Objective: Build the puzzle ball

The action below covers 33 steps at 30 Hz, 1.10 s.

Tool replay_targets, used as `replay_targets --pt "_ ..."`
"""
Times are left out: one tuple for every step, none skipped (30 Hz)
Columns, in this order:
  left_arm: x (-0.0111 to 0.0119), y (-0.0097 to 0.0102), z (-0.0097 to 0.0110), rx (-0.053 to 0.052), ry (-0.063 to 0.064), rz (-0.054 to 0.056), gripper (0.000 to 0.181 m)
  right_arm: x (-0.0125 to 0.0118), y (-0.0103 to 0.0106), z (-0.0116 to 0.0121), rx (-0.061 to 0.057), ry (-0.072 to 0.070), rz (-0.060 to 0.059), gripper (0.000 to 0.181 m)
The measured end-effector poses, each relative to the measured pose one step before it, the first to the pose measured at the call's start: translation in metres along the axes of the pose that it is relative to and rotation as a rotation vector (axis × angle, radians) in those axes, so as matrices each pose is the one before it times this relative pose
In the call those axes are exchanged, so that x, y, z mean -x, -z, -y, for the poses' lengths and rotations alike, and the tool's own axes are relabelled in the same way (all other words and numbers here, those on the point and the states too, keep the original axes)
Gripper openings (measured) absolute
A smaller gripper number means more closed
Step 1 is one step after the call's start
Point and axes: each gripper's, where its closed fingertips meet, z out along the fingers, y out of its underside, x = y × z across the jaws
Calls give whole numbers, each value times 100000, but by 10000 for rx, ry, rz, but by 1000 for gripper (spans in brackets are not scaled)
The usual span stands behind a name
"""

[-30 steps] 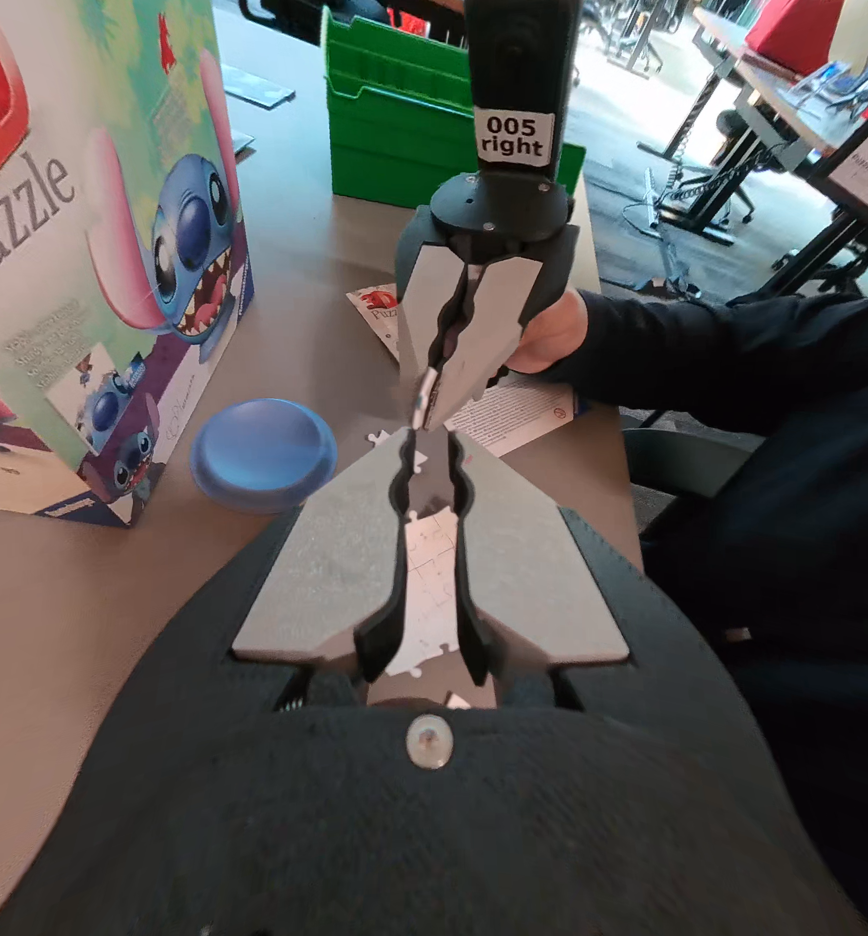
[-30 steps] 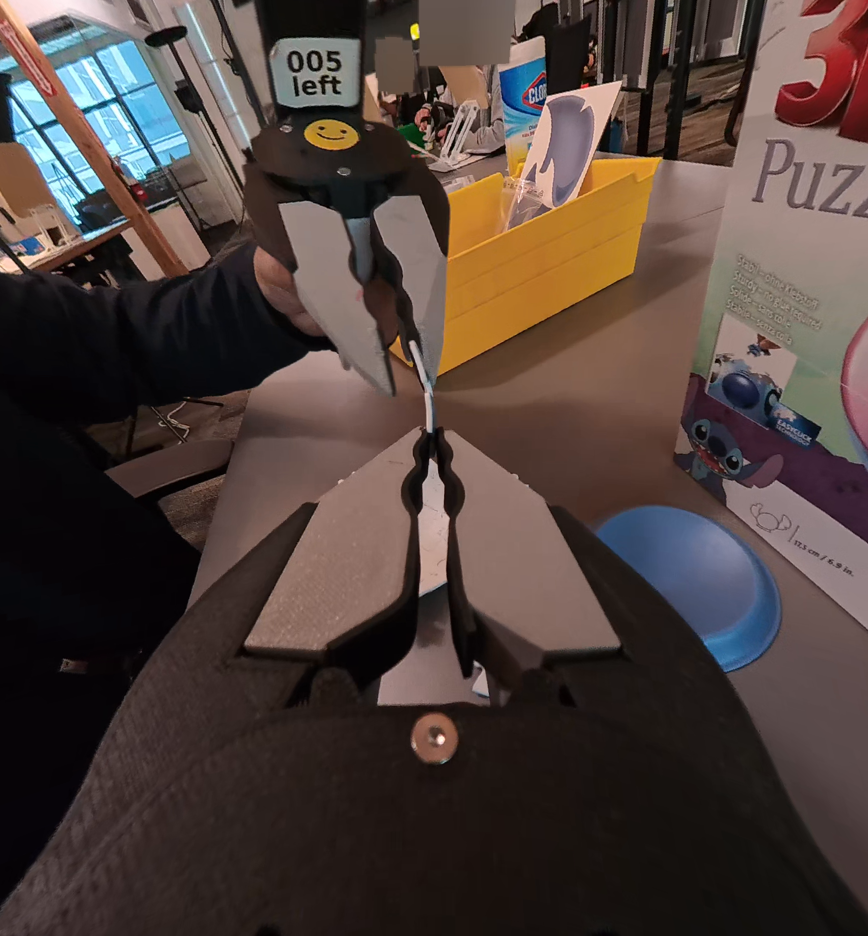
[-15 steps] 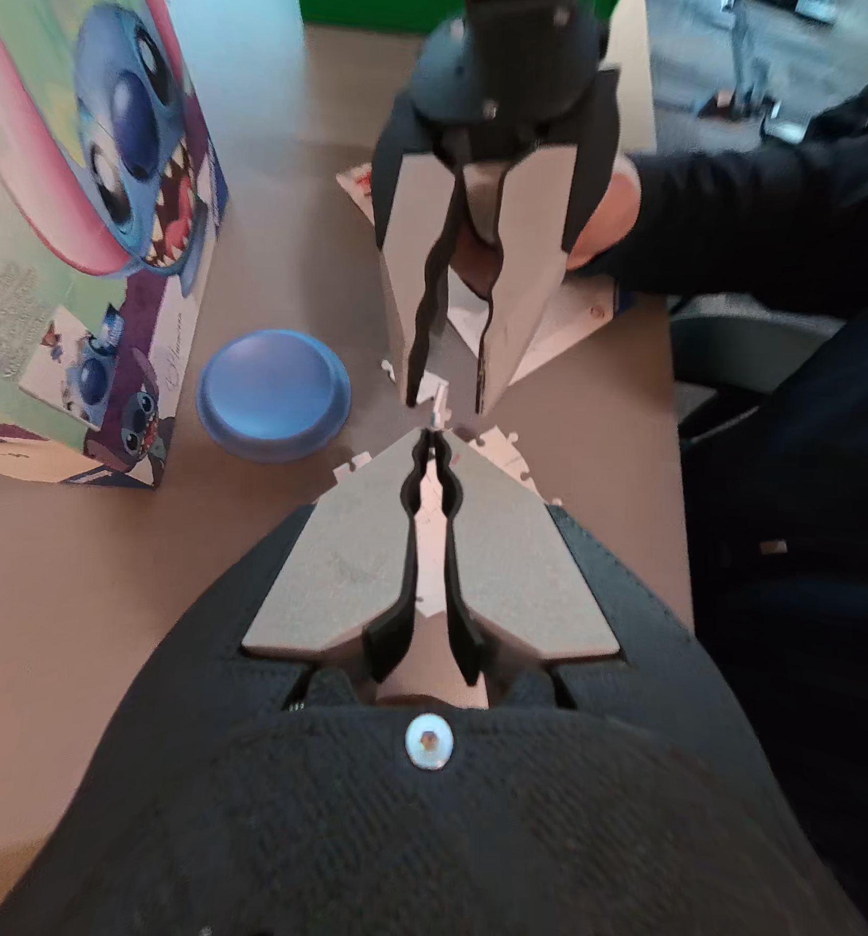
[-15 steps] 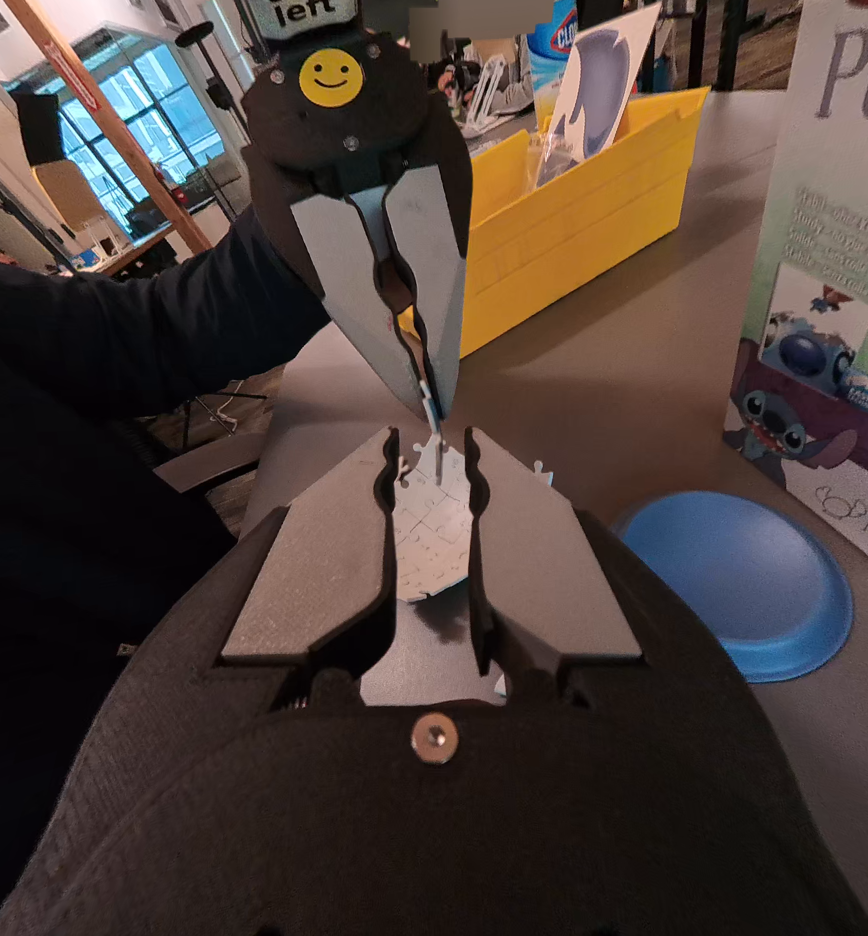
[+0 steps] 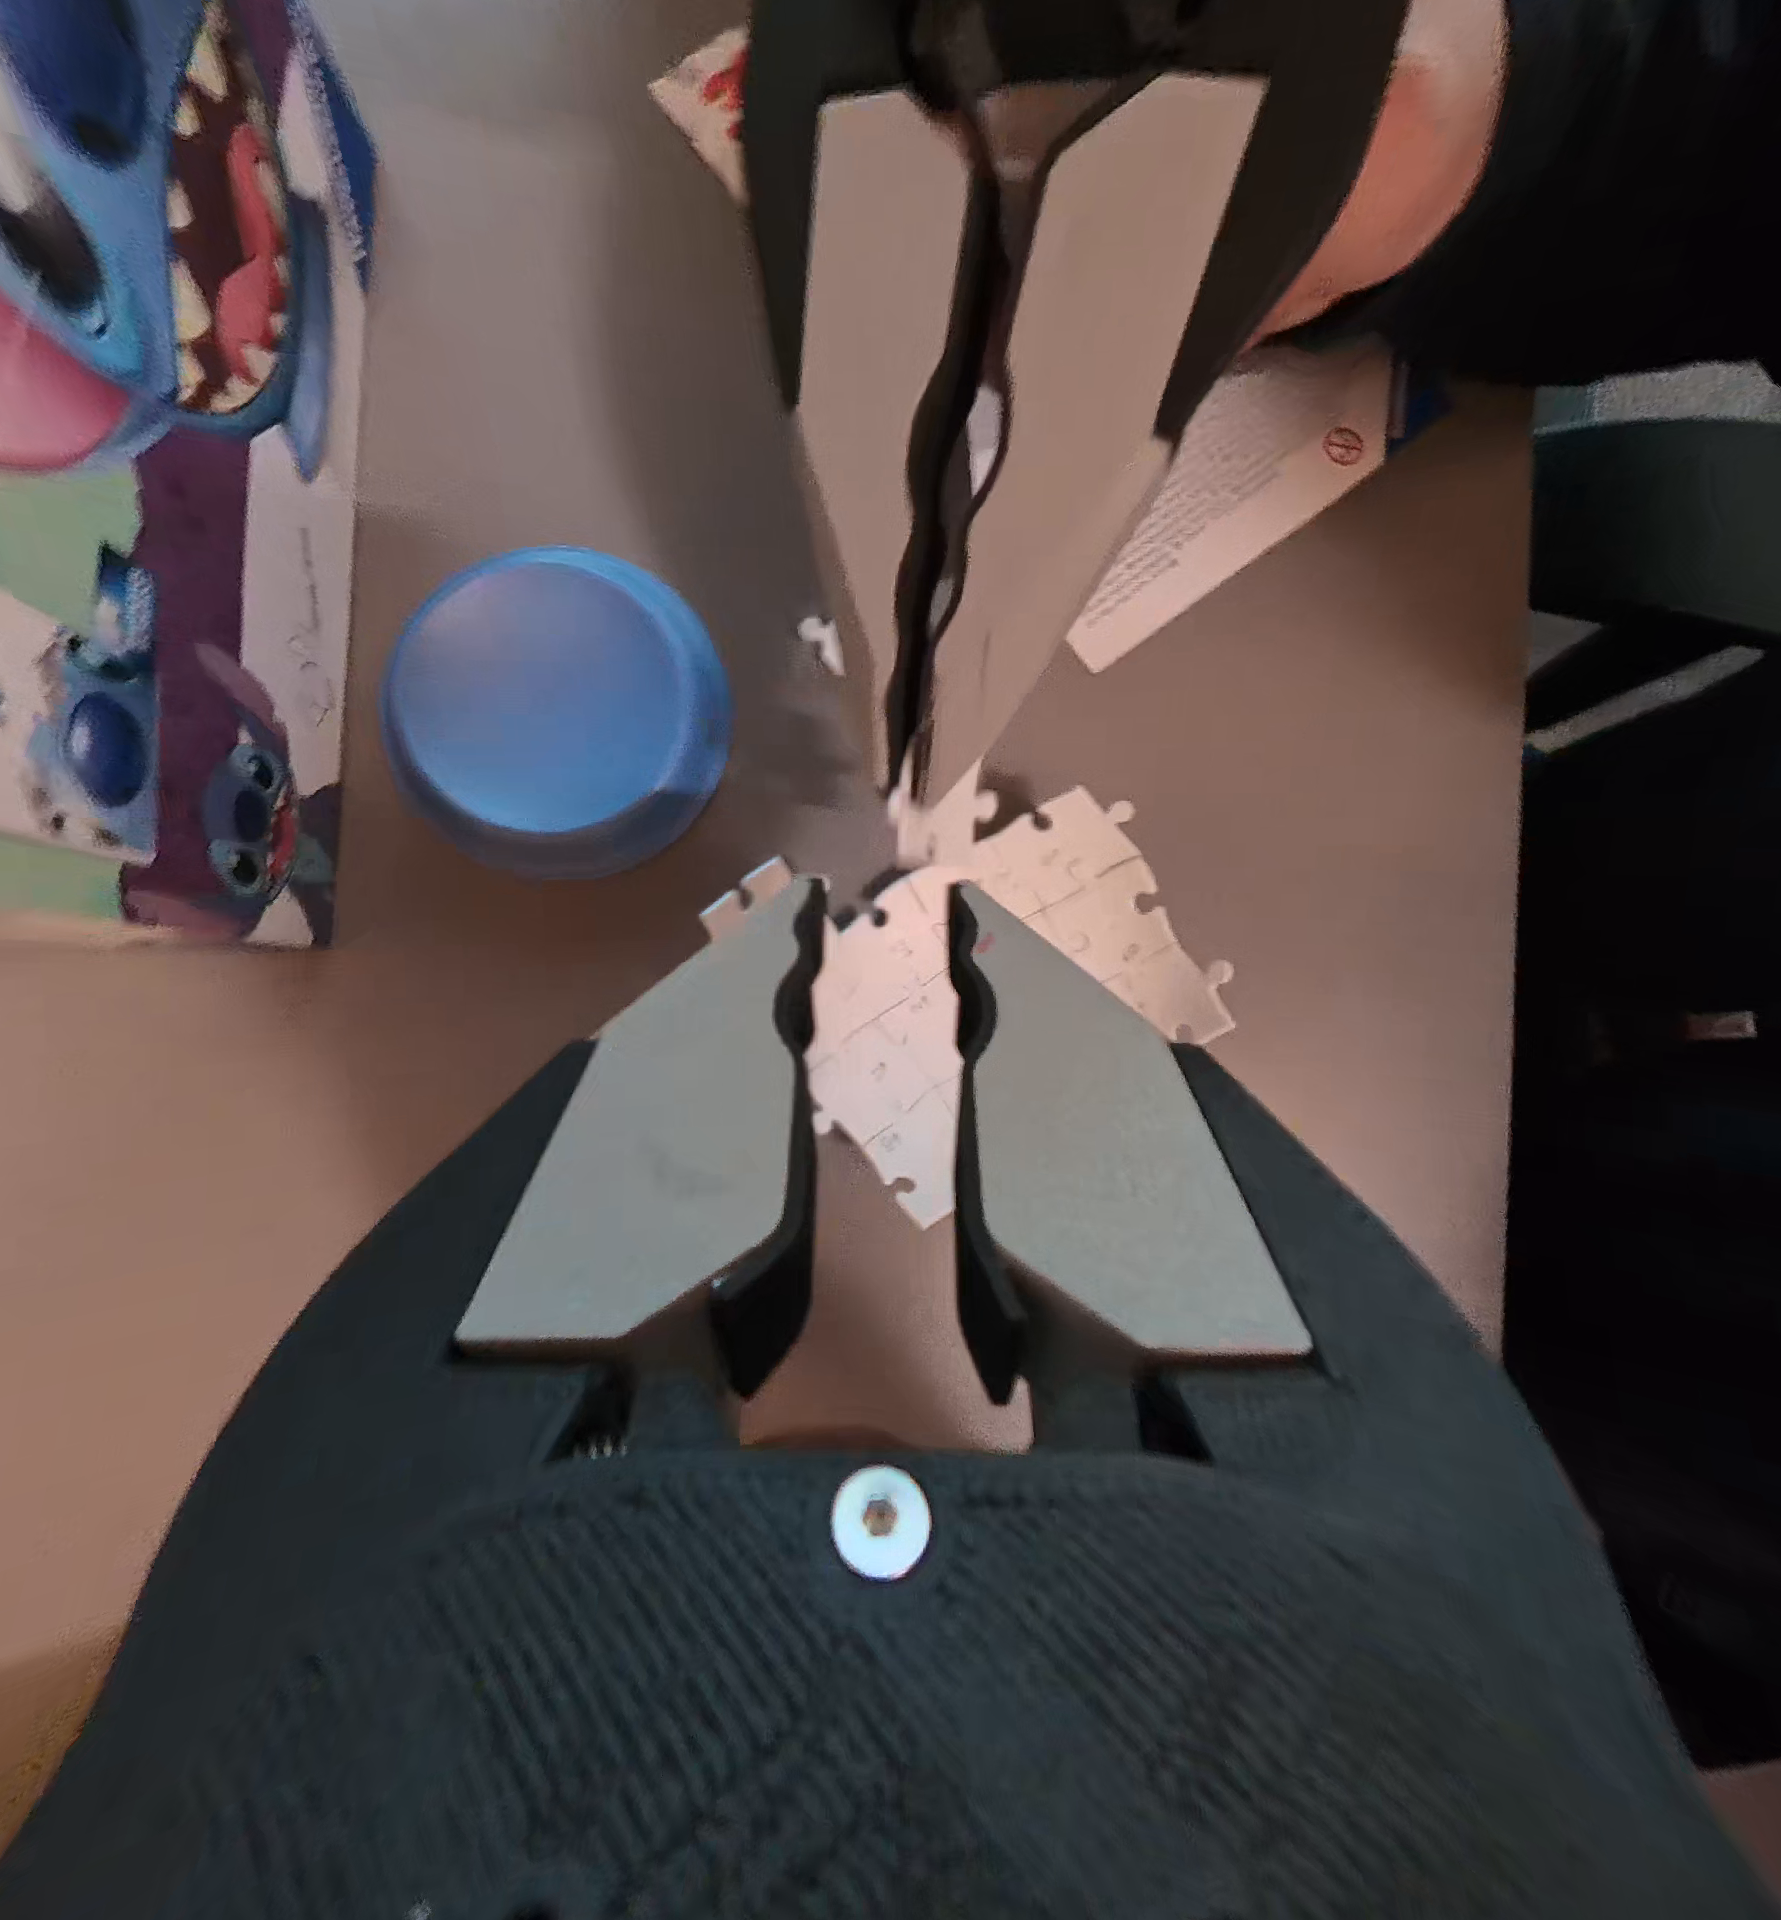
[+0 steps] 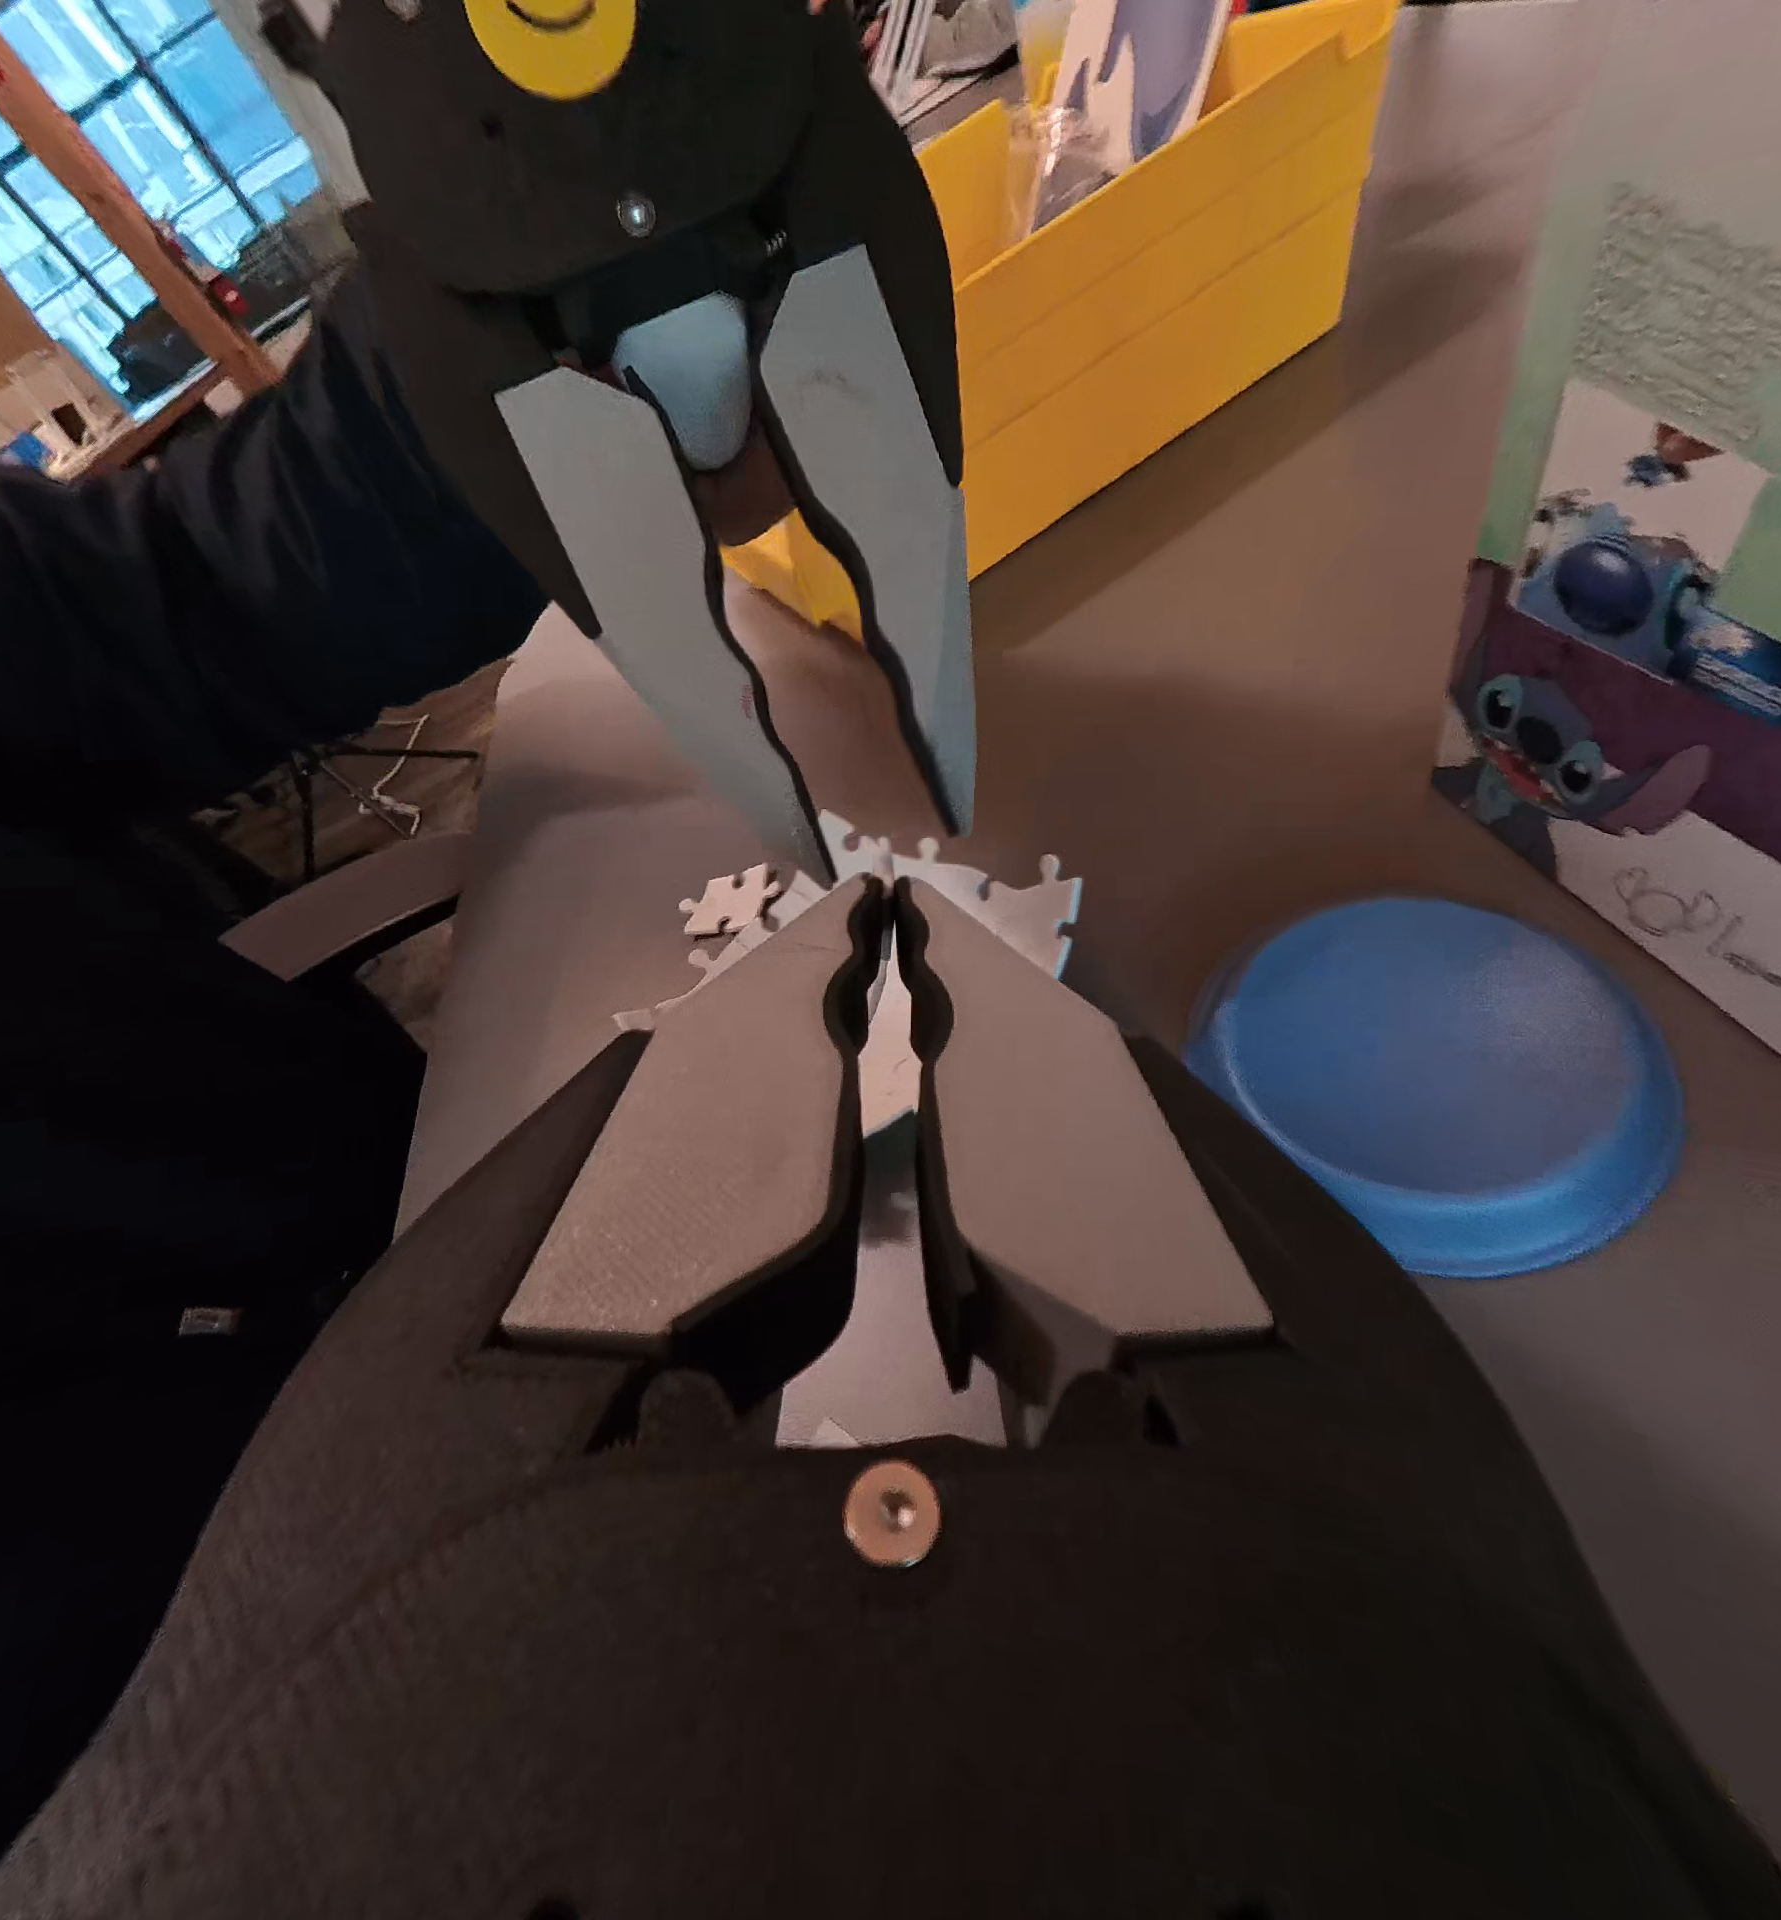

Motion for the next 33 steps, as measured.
replay_targets --pt "711 23 -460 -39 344 116 29 -467 330 205 -182 -173 -155 0" --pt "972 -91 -647 10 365 233 33 -460 356 233 -207 -205 -131 0" --pt "757 -260 -588 -65 340 69 34 -447 354 217 -196 -232 -108 0" --pt "277 -393 -440 -159 388 -247 33 -368 300 193 -180 -225 -54 0" --pt "48 -461 -412 -119 481 -413 32 -224 224 158 -135 -192 14 0" --pt "97 -449 -335 -74 504 -365 33 -125 167 111 -93 -108 26 0" --pt "-25 -375 -192 -71 420 -369 35 -145 111 38 -45 -18 -42 0" --pt "-92 -282 -39 -90 299 -306 34 -146 52 -24 15 37 -90 0" --pt "-12 -238 -3 -68 216 -161 32 -74 3 -58 37 51 -62 0" --pt "-77 -238 -111 28 105 -131 30 31 -24 -29 24 38 -3 0" --pt "3 -270 -282 153 56 -41 30 56 -36 -13 9 22 16 0" --pt "143 -292 -380 228 16 62 30 47 -33 -12 11 20 15 0" --pt "163 -298 -345 198 -23 86 30 38 -35 -25 23 20 9 0" --pt "111 -274 -239 135 -14 58 29 25 -27 -17 18 16 4 0" --pt "-1 -224 -45 19 -6 -24 24 22 -24 -13 10 13 10 0" --pt "-34 -143 110 -67 32 -52 21 31 -25 -20 12 14 10 0" --pt "1 -123 89 -47 33 -41 19 15 -32 -34 18 12 1 0" --pt "-30 -107 60 -39 -14 -50 17 7 -29 -49 25 11 4 0" --pt "-145 -79 46 -52 -14 -117 17 32 -51 -73 40 2 15 0" --pt "-163 -54 2 -45 42 -144 18 -2 -56 -97 42 -4 2 0" --pt "-157 -8 2 -50 77 -140 20 -12 -66 -94 42 0 -3 0" --pt "-70 -6 -26 -39 61 -84 20 -11 -60 -113 52 -6 5 0" --pt "49 14 -37 -42 5 21 19 -10 -57 -81 37 -8 8 0" --pt "70 8 -52 -33 -35 63 17 -4 -56 -60 23 -3 5 0" --pt "54 0 -46 -37 -44 68 15 -21 -50 -60 37 -7 2 0" --pt "4 30 -23 -56 -35 42 13 -20 -46 -74 36 -5 -1 0" --pt "-75 49 32 -90 9 1 12 -3 -43 -56 24 -2 3 0" --pt "-182 69 43 -105 20 -60 9 -7 -35 -57 23 -3 0 0" --pt "-218 98 93 -137 11 -71 5 -27 -34 -52 22 -3 -8 0" --pt "-106 140 194 -214 14 29 4 -53 -53 -59 17 -12 -25 0" --pt "-169 150 249 -260 15 19 2 -84 -69 -70 15 -31 -35 0" --pt "-262 161 237 -252 30 -17 1 -86 -104 -55 -1 -63 -24 0" --pt "-254 134 193 -241 -7 9 0 -32 -152 -10 -54 -107 28 0"
